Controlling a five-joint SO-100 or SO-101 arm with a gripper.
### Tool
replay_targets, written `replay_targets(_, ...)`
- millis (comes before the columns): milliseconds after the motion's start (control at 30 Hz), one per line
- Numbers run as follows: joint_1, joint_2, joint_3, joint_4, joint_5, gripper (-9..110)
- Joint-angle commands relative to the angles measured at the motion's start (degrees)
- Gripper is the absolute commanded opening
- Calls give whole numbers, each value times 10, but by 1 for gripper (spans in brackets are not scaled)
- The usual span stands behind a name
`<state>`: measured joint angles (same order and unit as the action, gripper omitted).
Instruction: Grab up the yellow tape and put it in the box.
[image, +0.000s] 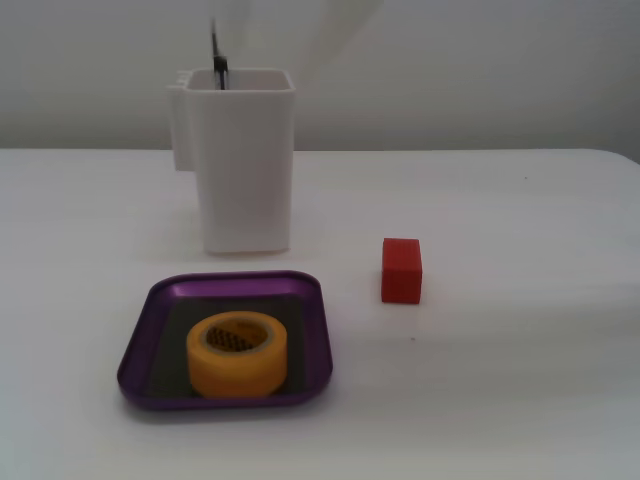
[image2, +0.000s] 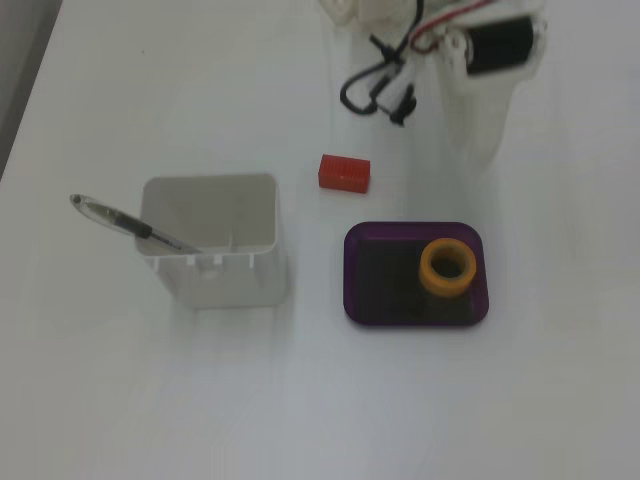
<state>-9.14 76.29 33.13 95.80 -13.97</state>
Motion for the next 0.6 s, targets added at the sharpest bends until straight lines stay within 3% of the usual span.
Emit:
replay_targets(0, 2, 134, 31, 13, 4, 11)
replay_targets(267, 7, 383, 370, -13, 39, 11)
replay_targets(567, 37, 638, 767, -147, 47, 11)
